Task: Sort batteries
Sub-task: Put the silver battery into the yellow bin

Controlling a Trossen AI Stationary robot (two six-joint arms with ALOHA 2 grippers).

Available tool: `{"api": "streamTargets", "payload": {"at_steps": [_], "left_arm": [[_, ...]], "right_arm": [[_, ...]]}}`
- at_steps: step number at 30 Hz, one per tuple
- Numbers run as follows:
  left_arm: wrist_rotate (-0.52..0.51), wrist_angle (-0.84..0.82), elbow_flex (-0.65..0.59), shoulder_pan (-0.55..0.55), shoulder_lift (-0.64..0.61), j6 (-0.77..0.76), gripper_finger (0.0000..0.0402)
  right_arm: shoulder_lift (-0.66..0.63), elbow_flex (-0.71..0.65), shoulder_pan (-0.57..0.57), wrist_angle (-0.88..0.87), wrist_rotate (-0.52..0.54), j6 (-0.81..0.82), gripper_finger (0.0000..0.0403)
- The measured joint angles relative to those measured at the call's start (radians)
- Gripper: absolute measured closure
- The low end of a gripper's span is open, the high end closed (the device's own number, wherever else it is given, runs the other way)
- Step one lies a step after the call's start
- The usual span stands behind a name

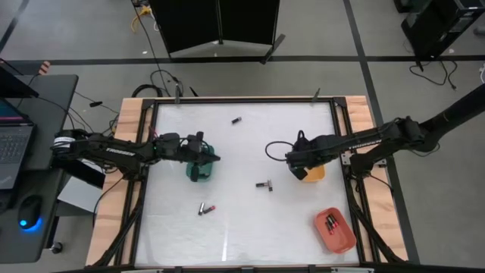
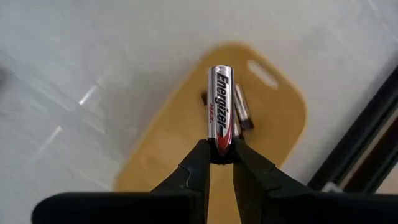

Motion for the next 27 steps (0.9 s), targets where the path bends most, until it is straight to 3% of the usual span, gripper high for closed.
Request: {"api": "streamTargets", "payload": {"at_steps": [4, 14, 19, 27], "left_arm": [[-0.149, -0.019, 0.0, 0.0, 0.0, 0.066, 0.0394], [-0.294, -0.03, 0.0, 0.0, 0.0, 0.107, 0.0394], [-0.317, -0.029, 0.0, 0.0, 0.0, 0.126, 0.0394], [-0.321, -0.035, 0.0, 0.0, 0.0, 0.126, 0.0394]], "right_arm": [[-0.019, -0.069, 0.014, 0.016, -0.01, 0.044, 0.0348], [-0.072, -0.183, 0.019, 0.164, -0.035, 0.071, 0.0348], [-0.071, -0.246, 0.019, 0.263, -0.046, 0.076, 0.0348], [-0.071, -0.283, 0.019, 0.276, -0.047, 0.1, 0.0348]]}}
